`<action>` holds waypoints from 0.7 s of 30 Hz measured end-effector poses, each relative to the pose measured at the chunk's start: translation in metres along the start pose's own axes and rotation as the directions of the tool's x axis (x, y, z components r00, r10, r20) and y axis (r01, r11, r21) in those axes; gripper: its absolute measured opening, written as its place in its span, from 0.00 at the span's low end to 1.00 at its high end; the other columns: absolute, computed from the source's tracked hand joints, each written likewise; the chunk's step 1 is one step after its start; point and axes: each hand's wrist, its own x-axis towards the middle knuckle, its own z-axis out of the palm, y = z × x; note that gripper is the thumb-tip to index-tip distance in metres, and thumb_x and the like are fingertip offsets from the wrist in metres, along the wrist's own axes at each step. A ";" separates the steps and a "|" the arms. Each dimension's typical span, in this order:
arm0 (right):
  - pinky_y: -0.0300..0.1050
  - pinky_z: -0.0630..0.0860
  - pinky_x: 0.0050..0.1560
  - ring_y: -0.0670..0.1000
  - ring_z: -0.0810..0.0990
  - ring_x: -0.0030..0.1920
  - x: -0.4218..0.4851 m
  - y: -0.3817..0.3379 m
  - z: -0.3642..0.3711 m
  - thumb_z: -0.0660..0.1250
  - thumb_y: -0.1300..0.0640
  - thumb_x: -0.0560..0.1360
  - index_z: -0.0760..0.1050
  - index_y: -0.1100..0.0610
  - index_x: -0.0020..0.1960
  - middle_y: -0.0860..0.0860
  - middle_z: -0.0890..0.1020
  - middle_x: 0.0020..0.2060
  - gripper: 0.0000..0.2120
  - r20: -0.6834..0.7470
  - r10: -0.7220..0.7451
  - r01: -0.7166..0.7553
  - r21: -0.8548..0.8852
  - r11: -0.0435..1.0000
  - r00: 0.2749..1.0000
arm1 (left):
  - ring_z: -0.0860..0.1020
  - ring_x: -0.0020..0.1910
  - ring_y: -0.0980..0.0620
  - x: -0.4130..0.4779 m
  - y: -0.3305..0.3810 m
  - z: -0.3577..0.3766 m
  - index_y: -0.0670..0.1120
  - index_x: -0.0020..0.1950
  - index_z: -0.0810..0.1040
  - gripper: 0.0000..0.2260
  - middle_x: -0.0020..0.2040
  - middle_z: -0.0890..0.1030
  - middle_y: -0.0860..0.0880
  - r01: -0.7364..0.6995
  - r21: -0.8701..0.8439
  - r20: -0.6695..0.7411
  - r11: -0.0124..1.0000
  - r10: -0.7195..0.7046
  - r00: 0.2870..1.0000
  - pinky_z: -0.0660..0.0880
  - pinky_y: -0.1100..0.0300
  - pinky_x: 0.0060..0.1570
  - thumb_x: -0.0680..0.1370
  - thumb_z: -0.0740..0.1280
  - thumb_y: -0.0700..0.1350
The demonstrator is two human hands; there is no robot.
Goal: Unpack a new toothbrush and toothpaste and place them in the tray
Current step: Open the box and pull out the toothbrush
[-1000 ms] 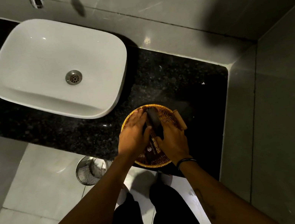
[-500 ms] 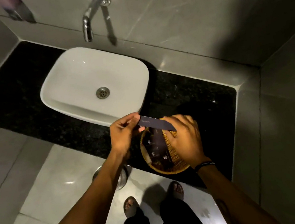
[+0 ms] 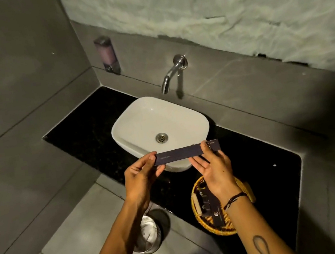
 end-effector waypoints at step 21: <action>0.51 0.87 0.45 0.63 0.90 0.52 -0.011 -0.029 0.058 0.74 0.54 0.80 0.77 0.64 0.68 0.59 0.89 0.53 0.21 0.092 -0.158 0.170 -0.133 0.977 0.983 | 0.87 0.46 0.45 -0.014 0.042 0.015 0.44 0.47 0.89 0.12 0.47 0.90 0.43 -0.196 0.171 -0.116 0.966 0.217 0.969 0.82 0.55 0.47 0.82 0.67 0.35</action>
